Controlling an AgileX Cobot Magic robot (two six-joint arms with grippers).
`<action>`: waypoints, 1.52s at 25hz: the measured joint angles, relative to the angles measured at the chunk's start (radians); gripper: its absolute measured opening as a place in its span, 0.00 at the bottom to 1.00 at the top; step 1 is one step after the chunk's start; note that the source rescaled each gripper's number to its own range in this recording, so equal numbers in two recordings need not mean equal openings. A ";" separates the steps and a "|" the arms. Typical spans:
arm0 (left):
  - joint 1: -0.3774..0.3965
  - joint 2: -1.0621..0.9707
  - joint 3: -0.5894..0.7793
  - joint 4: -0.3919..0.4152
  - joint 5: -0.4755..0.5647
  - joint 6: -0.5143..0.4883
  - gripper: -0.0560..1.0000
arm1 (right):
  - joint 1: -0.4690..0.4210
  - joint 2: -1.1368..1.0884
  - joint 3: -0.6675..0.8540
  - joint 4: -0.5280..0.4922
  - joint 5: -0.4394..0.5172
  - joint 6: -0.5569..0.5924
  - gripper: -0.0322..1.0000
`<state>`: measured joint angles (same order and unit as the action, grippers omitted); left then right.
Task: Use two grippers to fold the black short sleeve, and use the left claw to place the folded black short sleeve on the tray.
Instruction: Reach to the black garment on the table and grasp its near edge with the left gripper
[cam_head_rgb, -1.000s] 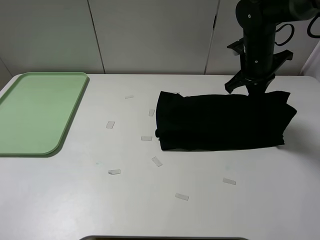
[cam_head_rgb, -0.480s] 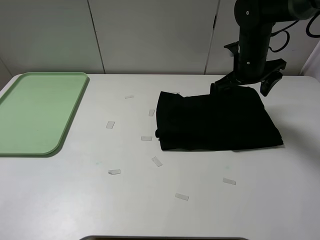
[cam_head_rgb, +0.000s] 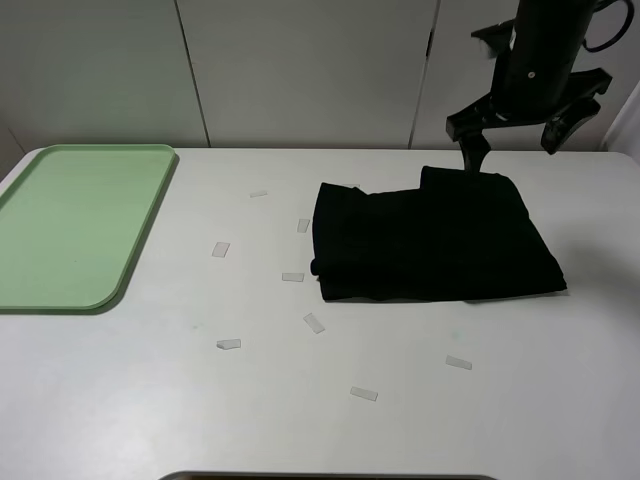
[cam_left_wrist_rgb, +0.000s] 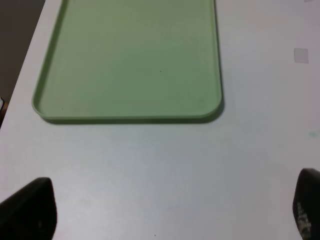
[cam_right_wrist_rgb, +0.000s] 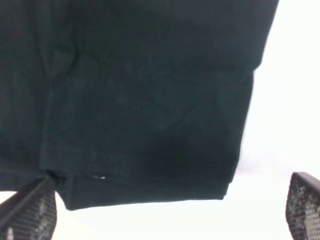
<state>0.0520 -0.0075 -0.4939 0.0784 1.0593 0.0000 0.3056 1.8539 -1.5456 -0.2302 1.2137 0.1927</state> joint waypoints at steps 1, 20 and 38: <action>0.000 0.000 0.000 0.000 0.000 0.000 0.94 | 0.000 -0.023 0.000 0.009 0.000 -0.007 1.00; 0.000 0.000 0.000 0.000 0.000 0.000 0.94 | 0.000 -0.651 0.352 0.175 0.007 -0.116 1.00; 0.000 0.000 0.000 0.000 0.000 0.000 0.94 | -0.005 -1.289 0.763 0.181 0.010 -0.118 1.00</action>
<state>0.0520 -0.0075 -0.4939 0.0784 1.0593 0.0000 0.3008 0.5647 -0.7830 -0.0494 1.2240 0.0742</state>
